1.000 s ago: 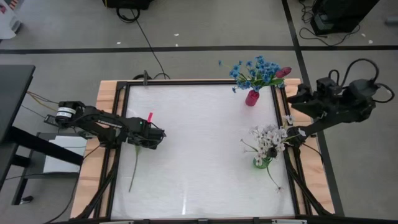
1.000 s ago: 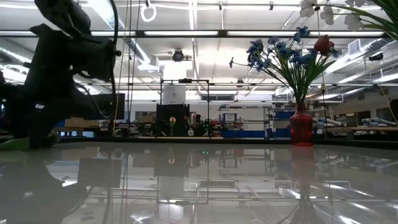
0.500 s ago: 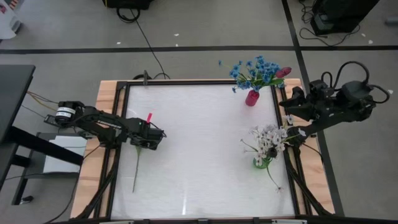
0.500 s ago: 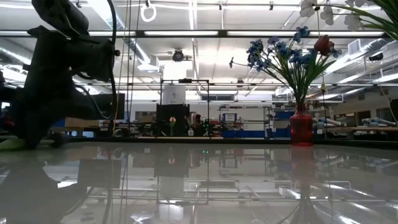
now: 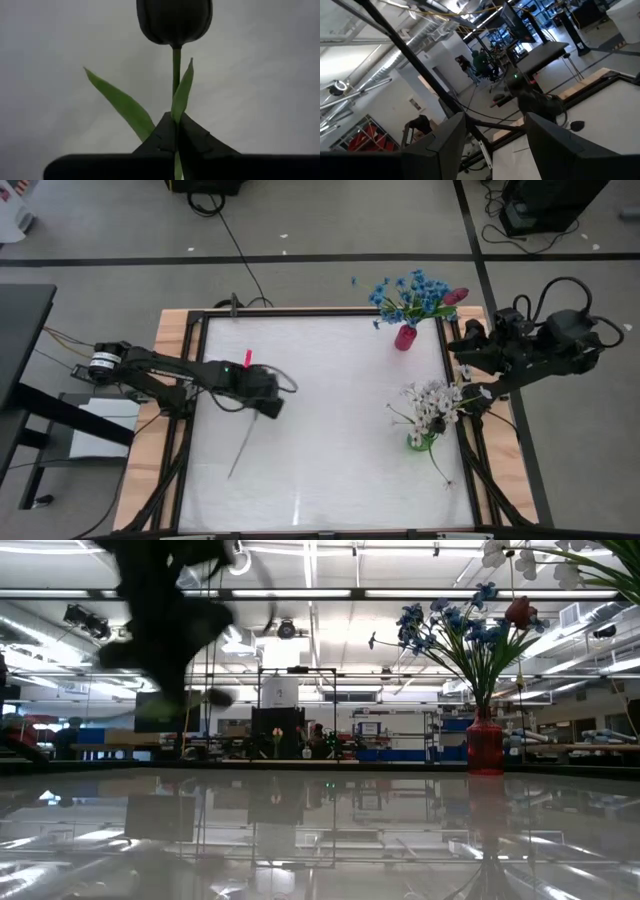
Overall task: Sort flowers into vase by color
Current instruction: Put the black flower into the green vase
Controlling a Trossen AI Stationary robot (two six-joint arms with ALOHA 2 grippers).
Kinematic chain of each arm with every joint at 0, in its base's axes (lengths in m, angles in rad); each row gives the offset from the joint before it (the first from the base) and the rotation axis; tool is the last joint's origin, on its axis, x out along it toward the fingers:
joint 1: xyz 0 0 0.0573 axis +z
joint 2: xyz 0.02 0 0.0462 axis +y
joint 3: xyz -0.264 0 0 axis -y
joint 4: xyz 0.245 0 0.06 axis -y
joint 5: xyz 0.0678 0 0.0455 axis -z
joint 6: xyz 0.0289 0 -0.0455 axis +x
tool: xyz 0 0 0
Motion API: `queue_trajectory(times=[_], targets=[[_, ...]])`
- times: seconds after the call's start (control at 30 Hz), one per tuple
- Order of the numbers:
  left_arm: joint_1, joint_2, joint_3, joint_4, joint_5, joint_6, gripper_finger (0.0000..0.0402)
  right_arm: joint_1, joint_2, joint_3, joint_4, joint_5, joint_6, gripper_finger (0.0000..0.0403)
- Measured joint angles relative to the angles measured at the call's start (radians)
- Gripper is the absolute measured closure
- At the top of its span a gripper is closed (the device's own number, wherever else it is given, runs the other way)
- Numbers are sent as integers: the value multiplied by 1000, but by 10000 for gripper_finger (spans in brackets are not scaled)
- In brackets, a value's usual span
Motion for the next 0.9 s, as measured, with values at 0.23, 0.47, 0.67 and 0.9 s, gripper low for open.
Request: queue_trajectory(times=[0.23,0.47,0.67,0.9], targets=[[-36,-2,241,338,-147,362,392,0,77,0,82,-6,-89,188],[-31,7,323,772,-169,609,392,0,149,0,141,22,-139,188],[-31,66,402,842,-169,701,392,0,230,0,156,21,-140,188],[-36,171,537,849,-133,774,392,0,319,0,229,24,-155,188]])
